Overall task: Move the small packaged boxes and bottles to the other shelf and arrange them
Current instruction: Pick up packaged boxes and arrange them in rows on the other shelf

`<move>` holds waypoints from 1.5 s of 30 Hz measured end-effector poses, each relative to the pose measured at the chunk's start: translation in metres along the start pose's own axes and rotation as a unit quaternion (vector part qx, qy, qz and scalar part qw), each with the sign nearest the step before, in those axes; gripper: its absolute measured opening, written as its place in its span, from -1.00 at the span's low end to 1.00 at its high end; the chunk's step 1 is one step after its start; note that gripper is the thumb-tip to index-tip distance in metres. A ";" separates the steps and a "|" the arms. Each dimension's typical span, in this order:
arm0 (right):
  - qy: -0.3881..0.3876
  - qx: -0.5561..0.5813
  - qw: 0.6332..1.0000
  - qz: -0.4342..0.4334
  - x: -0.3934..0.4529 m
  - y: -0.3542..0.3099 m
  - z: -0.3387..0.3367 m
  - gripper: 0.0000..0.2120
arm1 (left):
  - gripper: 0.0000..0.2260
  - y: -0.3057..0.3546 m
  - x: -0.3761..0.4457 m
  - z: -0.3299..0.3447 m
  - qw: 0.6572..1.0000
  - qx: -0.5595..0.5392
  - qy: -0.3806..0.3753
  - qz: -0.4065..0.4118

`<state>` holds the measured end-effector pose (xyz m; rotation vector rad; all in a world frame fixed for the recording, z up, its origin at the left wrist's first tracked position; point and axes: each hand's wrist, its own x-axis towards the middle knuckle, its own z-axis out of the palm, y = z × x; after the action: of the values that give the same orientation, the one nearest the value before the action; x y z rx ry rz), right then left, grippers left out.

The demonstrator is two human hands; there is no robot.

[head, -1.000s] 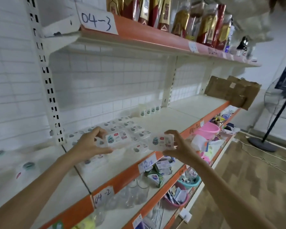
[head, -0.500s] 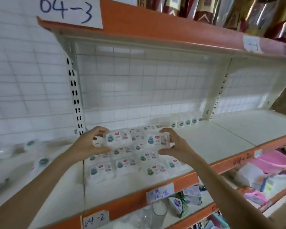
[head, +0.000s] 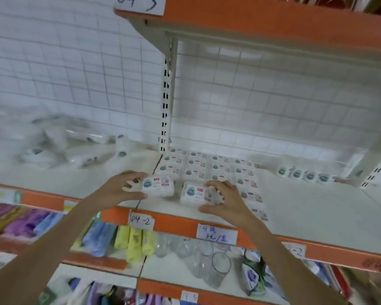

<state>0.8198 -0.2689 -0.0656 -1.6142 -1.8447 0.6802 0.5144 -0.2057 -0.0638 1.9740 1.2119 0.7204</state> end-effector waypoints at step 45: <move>0.078 -0.198 0.928 0.307 -0.059 0.024 -0.011 -0.38 | -0.68 -0.007 -0.002 0.029 0.999 -0.021 -0.024 -0.005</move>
<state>0.8496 -0.3243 -0.0813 -2.4821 -1.4089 0.4149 0.5316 -0.2136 -0.0873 1.9394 1.1685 0.6833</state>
